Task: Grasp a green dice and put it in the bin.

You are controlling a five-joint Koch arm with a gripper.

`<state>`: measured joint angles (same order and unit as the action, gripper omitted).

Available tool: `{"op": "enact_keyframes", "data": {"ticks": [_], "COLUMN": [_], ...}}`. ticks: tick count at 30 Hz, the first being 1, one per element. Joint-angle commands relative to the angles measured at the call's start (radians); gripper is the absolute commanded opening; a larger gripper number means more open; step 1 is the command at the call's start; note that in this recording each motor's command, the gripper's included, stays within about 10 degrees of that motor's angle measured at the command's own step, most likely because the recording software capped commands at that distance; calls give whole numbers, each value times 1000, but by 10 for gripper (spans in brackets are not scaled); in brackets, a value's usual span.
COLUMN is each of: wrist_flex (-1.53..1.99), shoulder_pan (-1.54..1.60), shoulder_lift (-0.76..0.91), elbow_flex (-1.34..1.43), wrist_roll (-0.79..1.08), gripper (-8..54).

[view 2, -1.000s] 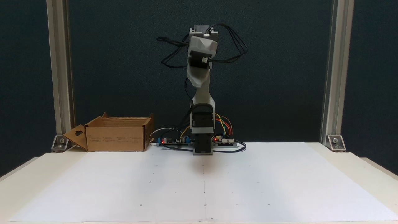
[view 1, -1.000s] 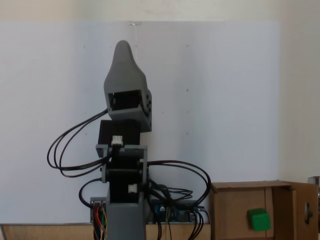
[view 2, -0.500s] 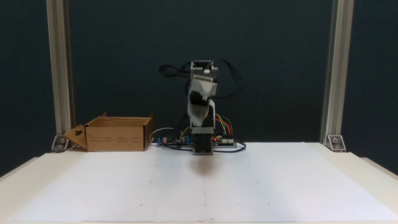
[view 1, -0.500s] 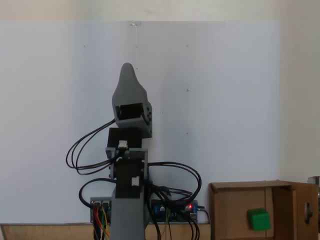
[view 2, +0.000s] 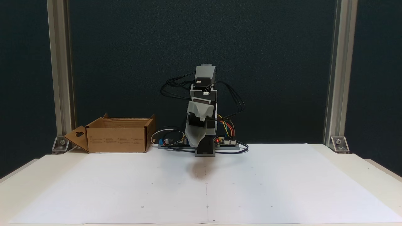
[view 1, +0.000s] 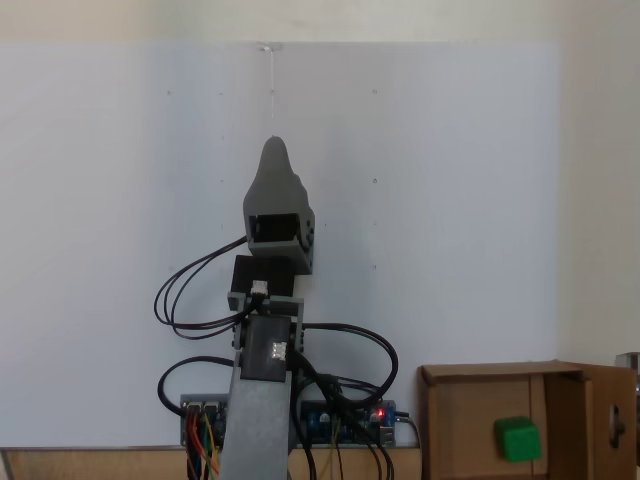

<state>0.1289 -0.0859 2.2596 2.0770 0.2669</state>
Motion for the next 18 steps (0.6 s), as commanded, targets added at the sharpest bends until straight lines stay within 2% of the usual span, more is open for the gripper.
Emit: {"op": "enact_keyframes", "data": {"ticks": [1, 18], "wrist_flex": [-165, -586], "shoulder_pan": [-11, 0], "shoulder_lift": [112, 107], "elbow_flex": [3, 86], "wrist_roll": [3, -6], "gripper": [444, 448]}}
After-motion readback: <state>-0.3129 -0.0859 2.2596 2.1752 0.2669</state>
